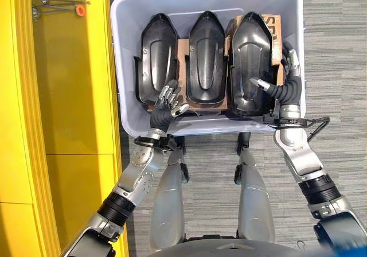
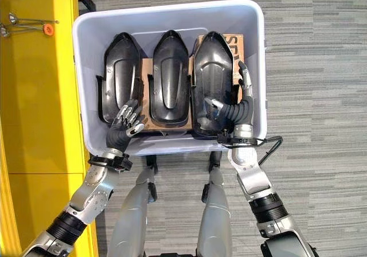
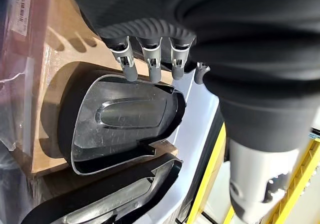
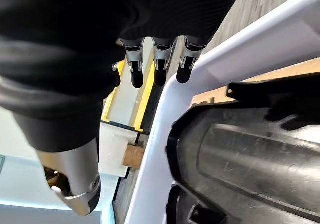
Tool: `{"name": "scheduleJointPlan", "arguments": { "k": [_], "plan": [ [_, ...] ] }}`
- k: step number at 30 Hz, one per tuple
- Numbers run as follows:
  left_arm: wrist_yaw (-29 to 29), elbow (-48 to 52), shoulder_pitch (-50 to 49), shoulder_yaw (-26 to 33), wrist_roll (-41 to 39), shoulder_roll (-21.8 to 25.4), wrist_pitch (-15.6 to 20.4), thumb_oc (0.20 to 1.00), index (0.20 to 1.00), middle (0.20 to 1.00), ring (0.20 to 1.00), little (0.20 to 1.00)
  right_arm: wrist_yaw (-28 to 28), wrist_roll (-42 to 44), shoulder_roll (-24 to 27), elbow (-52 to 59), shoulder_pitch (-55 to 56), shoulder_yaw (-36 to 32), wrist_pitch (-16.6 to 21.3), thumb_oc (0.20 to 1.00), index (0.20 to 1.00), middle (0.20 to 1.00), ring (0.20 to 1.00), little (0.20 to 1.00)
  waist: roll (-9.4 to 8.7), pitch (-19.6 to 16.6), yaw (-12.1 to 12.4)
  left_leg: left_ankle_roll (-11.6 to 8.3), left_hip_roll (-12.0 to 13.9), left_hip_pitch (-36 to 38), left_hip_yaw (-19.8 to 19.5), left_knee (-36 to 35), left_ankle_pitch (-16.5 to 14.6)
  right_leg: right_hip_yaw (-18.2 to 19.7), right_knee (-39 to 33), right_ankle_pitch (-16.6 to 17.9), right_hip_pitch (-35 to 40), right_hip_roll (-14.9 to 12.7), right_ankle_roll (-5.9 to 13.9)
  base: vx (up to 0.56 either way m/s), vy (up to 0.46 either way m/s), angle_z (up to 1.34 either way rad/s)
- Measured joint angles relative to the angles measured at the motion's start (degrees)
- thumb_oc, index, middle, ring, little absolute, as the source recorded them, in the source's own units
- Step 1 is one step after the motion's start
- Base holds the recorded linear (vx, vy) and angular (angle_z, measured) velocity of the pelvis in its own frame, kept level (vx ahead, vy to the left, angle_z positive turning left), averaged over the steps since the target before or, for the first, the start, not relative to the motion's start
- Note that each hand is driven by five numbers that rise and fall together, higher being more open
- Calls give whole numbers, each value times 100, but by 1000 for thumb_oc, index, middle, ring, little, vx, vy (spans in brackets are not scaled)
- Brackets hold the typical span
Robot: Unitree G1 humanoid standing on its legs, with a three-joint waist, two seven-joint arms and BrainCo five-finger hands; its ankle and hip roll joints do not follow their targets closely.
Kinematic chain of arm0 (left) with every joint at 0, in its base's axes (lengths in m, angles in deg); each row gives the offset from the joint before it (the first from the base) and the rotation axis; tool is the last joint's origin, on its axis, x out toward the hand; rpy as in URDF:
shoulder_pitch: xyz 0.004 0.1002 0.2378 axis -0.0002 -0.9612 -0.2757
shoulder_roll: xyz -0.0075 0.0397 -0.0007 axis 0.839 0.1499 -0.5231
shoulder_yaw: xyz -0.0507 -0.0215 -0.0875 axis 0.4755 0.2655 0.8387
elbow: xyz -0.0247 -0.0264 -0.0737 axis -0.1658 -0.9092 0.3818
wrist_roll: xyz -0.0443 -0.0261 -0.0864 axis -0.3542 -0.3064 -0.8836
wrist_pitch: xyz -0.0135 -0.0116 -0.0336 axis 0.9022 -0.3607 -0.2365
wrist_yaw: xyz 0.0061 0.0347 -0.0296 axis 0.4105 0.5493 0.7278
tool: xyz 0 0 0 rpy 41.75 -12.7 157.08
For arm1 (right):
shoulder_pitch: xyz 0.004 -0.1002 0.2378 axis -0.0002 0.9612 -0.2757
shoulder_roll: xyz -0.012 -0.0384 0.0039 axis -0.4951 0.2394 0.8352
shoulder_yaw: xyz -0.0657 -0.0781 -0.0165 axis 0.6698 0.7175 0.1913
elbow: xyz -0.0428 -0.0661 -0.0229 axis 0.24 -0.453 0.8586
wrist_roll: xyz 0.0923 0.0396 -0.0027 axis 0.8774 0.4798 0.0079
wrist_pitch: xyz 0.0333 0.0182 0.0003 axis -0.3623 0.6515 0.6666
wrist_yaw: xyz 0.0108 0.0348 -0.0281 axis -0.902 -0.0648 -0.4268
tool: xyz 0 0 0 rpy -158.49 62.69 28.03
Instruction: Move parts from the plastic box to the shelf.
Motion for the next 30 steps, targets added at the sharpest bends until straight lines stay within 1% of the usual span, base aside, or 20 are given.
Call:
{"name": "scheduleJointPlan", "arguments": {
  "k": [10, 16, 20, 22, 30],
  "plan": [
    [7, 0, -1, -4, 7, 8, 10, 1000, 1000, 1000, 1000, 1000, -141, -4, 1, -248, 69, -24, -4, 1000, 1000, 1000, 1000, 1000, -4, 2, -86, 14, 5, -9, 34, 0, -12, 26, -3, 0, -27, 2, 1, 0, 0, 0],
    [8, 0, -2, -3, 10, 15, 12, 1000, 1000, 1000, 1000, 1000, -224, -5, 0, -423, 85, -25, -7, 1000, 1000, 1000, 1000, 1000, -8, 5, -84, 20, 6, -9, 72, -1, -24, 58, -2, 0, -53, 2, 1, 0, 0, 0],
    [11, 0, -2, -3, 10, 24, 17, 1000, 1000, 1000, 1000, 1000, -226, -9, -8, -745, 32, -7, -37, 1000, 1000, 1000, 1000, 1000, -9, 6, -71, 21, 5, -21, 94, -5, -27, 84, -1, 1, -85, 2, 3, 0, -2, -2],
    [11, 0, -1, -6, 11, 23, 21, 1000, 1000, 1000, 1000, 1000, -228, -16, -8, -992, -62, 21, -114, 1000, 1000, 1000, 1000, 1000, -8, 7, -64, 21, 5, -40, 96, -5, -27, 87, 1, 1, -111, 2, 2, 0, 0, 0],
    [21, 0, 1, -3, 12, 25, 24, 1000, 1000, 1000, 1000, 1000, -236, -27, -15, -1355, -95, 16, -220, 1000, 1000, 1000, 1000, 1000, 4, 15, -13, 21, 5, -46, 110, -11, -27, 102, 2, -1, -135, 0, 4, 0, 0, 0]
  ]
}}
